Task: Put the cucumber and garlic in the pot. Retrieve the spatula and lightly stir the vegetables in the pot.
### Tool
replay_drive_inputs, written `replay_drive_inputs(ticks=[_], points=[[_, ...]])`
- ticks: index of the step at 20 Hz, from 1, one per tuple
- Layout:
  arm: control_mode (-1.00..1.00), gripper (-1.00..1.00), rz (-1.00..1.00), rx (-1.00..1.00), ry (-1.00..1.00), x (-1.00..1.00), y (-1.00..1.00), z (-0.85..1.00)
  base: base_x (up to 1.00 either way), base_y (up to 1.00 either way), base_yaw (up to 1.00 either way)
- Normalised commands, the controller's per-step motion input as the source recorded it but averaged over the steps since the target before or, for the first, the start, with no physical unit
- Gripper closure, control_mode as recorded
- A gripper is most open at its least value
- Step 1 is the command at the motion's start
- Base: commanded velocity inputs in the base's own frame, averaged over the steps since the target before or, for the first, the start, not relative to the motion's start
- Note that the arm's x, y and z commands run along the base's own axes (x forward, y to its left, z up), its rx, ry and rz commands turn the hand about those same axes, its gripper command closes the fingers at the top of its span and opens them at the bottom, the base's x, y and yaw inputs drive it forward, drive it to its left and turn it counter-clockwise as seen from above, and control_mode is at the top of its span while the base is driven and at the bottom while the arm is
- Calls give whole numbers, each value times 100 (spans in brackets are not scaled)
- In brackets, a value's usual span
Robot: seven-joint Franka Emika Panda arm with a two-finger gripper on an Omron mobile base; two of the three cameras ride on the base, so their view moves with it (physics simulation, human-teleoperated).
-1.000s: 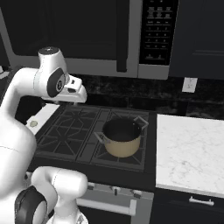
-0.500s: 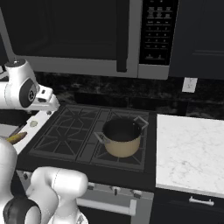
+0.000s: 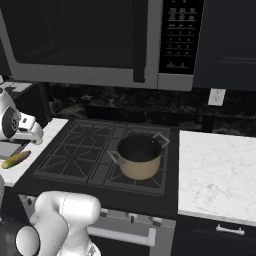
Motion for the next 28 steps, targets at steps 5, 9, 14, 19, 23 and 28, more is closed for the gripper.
replay_drive_inputs(ticks=[5,9,14,19,23,28], points=[[-100,-100,0,3,3,10,75,-53,0,0,0],[-100,-100,0,3,6,21,69,-46,0,0,0],[-100,-100,0,6,6,12,53,-42,0,0,0],[-100,-100,0,8,4,17,44,-44,0,0,0],[-100,-100,-6,1,0,19,34,-24,0,0,0],[-100,-100,-10,0,2,7,22,-22,0,0,0]])
